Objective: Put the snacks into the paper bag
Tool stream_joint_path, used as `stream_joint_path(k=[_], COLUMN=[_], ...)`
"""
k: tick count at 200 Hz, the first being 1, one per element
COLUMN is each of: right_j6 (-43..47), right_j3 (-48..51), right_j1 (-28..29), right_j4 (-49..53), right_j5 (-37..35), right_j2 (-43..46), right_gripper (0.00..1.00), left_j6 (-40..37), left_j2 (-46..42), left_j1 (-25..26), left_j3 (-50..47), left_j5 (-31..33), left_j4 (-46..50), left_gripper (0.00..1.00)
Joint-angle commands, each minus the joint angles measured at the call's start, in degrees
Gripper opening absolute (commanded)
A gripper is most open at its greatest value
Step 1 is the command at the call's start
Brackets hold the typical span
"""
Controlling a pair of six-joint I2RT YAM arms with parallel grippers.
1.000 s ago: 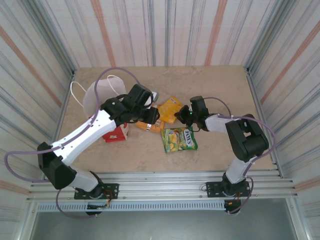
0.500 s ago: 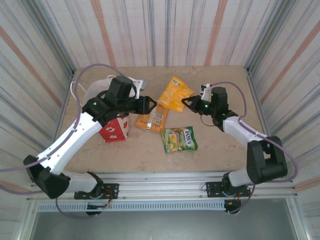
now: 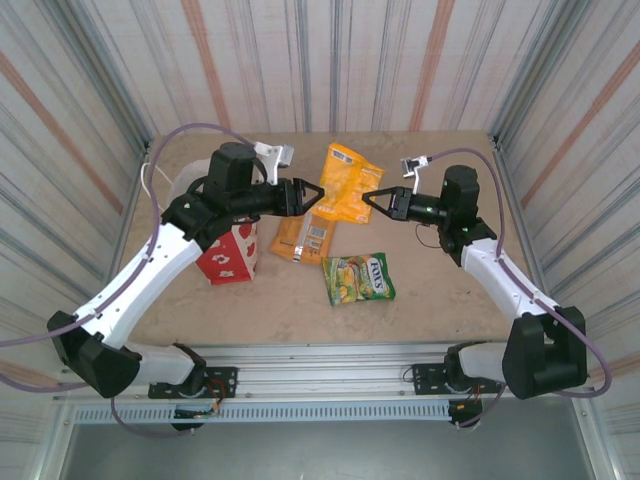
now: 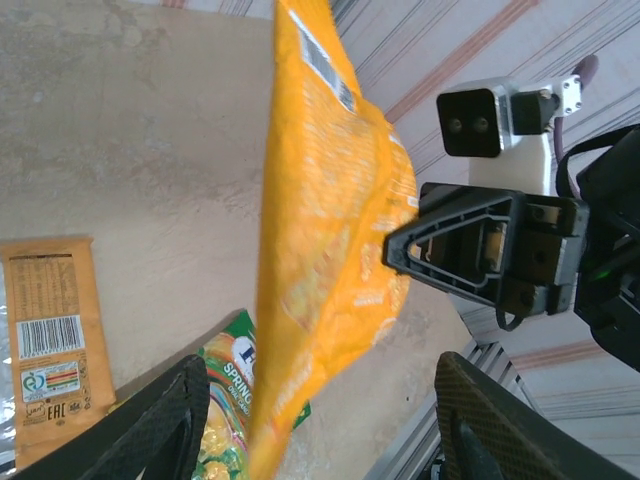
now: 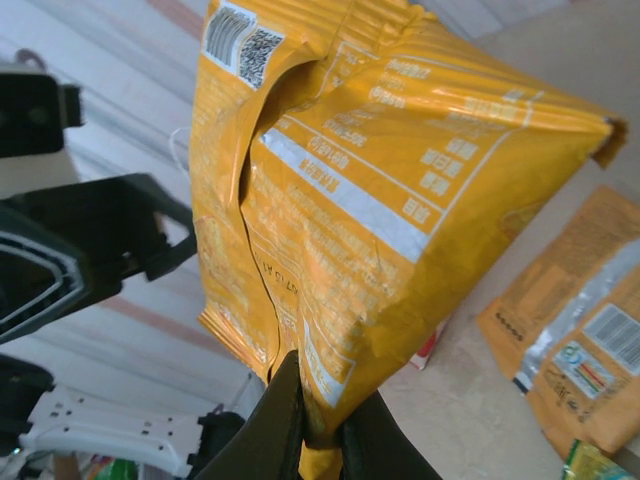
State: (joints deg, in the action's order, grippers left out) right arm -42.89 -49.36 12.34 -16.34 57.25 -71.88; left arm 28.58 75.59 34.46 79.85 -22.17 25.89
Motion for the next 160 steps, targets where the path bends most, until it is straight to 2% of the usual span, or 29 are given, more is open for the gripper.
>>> stream_joint_path(k=[1,26,64,141,160], right_j6=[1.3,1.6,1.9,2.0,2.0], right_j3=[-2.2,-2.9,-4.5,-6.0,-6.1], right_j1=[1.0,1.9,3.5,5.0,5.1], right_j4=[-0.4,-0.1,0.0,0.0,0.3], right_j5=[3.0,2.9,3.0,2.4,1.4], right_j2=[2.0,1.9,1.4,0.0,0.0], right_gripper=[0.0,0.0,0.0,0.0,0.07], left_j6=[0.1,0.2,0.1,-2.9,-3.8], left_j2=[0.8,2.0,2.4,1.1,0.2], left_j1=[-0.1,0.0,0.2,0.2,0.1], left_j3=[0.3,0.9,0.9,2.6,3.2], left_j5=[-2.8,-6.7,-7.7,-5.0,-4.0], left_j4=[-3.5,-5.6,-7.0,-4.3,-3.4], left_gripper=[0.63,0.58,0.55,0.23,0.13])
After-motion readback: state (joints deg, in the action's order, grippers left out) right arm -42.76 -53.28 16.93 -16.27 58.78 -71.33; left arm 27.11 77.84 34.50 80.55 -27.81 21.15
